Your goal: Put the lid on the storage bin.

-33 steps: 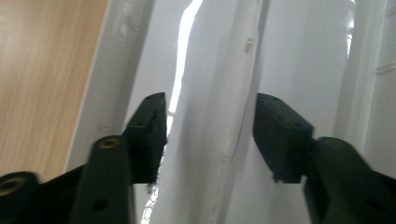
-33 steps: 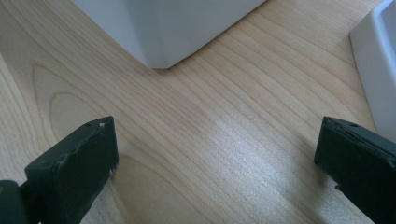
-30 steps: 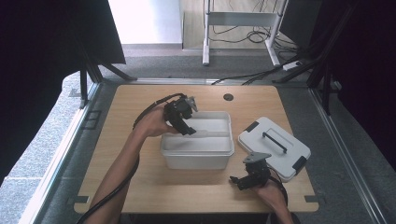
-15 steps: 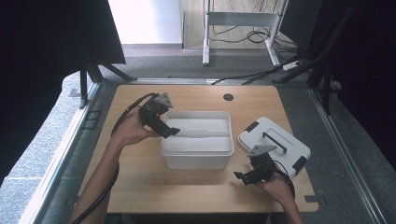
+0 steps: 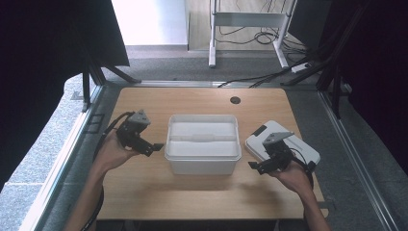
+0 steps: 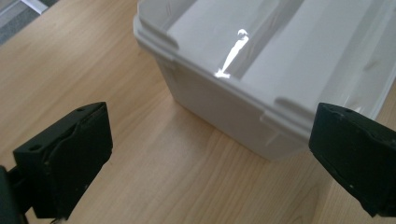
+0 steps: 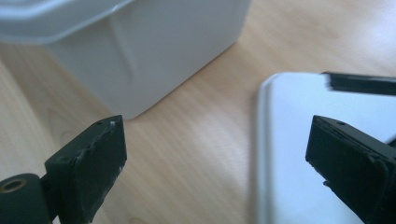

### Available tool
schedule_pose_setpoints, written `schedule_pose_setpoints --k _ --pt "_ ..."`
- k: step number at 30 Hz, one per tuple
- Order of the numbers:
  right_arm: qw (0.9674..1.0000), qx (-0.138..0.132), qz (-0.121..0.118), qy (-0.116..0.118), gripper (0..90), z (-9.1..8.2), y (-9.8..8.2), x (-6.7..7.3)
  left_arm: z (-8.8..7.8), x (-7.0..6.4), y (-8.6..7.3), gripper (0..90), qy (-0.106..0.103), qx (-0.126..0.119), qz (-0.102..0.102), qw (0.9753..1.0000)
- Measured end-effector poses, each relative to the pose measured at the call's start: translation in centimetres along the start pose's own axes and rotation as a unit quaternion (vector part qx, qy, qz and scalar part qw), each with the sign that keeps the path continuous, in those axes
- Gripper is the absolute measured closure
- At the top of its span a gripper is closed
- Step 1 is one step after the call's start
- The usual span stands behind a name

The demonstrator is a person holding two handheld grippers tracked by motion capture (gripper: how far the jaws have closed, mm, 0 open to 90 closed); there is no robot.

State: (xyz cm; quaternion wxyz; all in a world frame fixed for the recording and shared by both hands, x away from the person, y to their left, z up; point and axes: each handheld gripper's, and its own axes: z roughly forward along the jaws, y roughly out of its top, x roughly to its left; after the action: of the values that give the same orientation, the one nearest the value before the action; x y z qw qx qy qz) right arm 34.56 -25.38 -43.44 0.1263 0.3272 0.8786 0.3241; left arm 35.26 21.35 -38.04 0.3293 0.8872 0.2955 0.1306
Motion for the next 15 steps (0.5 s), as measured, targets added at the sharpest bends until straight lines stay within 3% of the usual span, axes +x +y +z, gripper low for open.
schedule_pose_setpoints --k 8,15 --pt "0.9991 0.011 0.010 -0.039 5.1 -1.5 1.7 -3.2 1.9 -1.6 -5.1 0.0 0.003 -0.009 -0.030 0.9995" --pt "0.9940 0.054 0.028 -0.090 14.8 -1.4 1.5 -6.6 3.9 -3.7 -8.9 0.0 0.006 -0.008 -0.041 0.9991"
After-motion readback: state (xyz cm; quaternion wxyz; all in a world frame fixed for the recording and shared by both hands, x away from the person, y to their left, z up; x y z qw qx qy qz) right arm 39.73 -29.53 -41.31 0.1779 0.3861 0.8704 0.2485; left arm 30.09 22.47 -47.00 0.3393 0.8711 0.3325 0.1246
